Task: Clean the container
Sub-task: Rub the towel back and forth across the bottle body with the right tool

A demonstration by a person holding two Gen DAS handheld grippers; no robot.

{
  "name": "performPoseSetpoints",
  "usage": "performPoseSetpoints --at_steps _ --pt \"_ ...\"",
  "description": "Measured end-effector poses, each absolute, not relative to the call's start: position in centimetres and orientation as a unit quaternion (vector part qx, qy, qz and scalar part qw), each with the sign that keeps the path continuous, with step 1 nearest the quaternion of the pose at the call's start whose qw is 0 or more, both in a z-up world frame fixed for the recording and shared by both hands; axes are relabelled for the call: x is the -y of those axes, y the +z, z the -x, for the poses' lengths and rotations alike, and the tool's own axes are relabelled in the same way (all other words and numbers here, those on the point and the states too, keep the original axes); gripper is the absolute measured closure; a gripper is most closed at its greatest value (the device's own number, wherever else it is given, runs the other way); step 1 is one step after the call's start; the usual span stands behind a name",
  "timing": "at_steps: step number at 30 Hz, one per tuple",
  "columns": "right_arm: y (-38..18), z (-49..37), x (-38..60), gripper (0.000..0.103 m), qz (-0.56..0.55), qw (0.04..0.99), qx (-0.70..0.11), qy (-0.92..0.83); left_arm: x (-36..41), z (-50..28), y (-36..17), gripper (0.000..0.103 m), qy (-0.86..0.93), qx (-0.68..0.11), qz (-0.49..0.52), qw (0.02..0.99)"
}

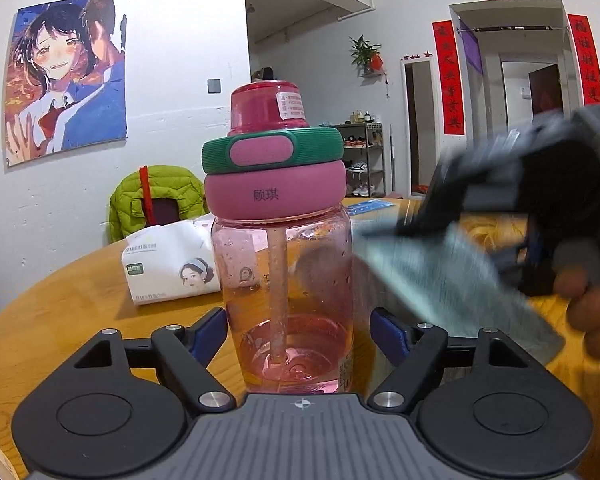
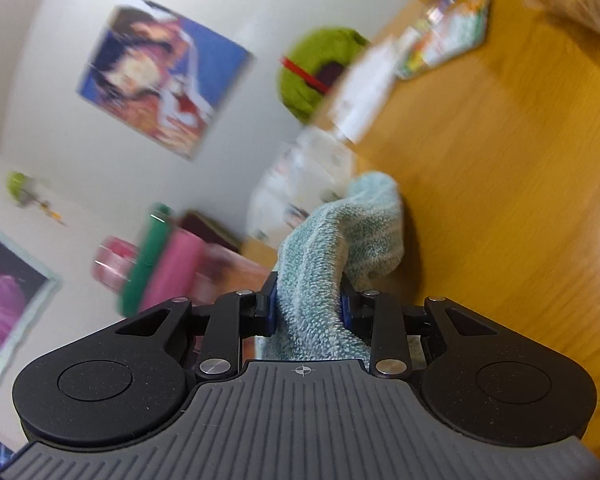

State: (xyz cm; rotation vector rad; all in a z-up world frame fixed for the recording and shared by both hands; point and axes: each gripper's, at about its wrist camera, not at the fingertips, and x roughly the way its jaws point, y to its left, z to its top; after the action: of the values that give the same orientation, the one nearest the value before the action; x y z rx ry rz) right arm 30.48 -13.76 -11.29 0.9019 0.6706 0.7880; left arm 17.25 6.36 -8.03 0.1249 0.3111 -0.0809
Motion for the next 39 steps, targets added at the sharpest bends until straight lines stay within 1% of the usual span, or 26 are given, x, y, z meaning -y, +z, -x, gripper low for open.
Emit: performPoseSetpoints --at_steps 3,4,9,14,17,19,24,26,32,35,39 --pt "-11.1 -29.9 15.3 0.07 -0.491 0.724 -0.242 0.42 -6.3 -17.1 -8.0 0.027 -0.054 -0.153 -0.058 0.985" --pt "-11.4 -30.0 15.5 0.07 -0.51 0.705 -0.238 0.43 -6.2 -17.1 -8.0 0.028 -0.059 -0.153 -0.06 0.985" --pt "-13.2 -31.1 14.9 0.07 -0.535 0.675 -0.292 0.416 -5.7 -17.1 -8.1 0.028 -0.056 -0.153 -0.074 0.984" --pt "-14.4 -32.0 13.4 0.07 -0.467 0.722 -0.39 0.33 -5.8 -17.2 -8.2 0.028 -0.055 -0.154 -0.073 0.984" --pt "-14.9 -32.4 12.6 0.07 -0.428 0.744 -0.417 0.299 -5.8 -17.2 -8.2 0.028 -0.055 -0.155 -0.073 0.984" --pt "-14.3 -32.2 12.8 0.07 -0.428 0.749 -0.4 0.311 -5.9 -17.2 -8.2 0.028 -0.055 -0.155 -0.073 0.984" --pt "-12.3 -30.9 15.1 0.07 -0.513 0.704 -0.268 0.411 -5.8 -17.2 -8.2 0.028 -0.053 -0.155 -0.075 0.984" --pt "-12.3 -30.8 15.2 0.07 -0.526 0.686 -0.259 0.43 -5.8 -17.2 -8.2 0.028 -0.053 -0.155 -0.074 0.984" --pt "-13.9 -32.0 13.0 0.068 -0.447 0.73 -0.39 0.34 -6.0 -17.3 -8.3 0.028 -0.047 -0.156 -0.071 0.984" --pt "-14.4 -32.5 12.5 0.068 -0.414 0.749 -0.416 0.307 -5.9 -17.3 -8.3 0.028 -0.046 -0.157 -0.073 0.984" --pt "-14.1 -32.4 12.5 0.068 -0.401 0.757 -0.413 0.308 -5.9 -17.1 -8.2 0.028 -0.044 -0.159 -0.07 0.984"
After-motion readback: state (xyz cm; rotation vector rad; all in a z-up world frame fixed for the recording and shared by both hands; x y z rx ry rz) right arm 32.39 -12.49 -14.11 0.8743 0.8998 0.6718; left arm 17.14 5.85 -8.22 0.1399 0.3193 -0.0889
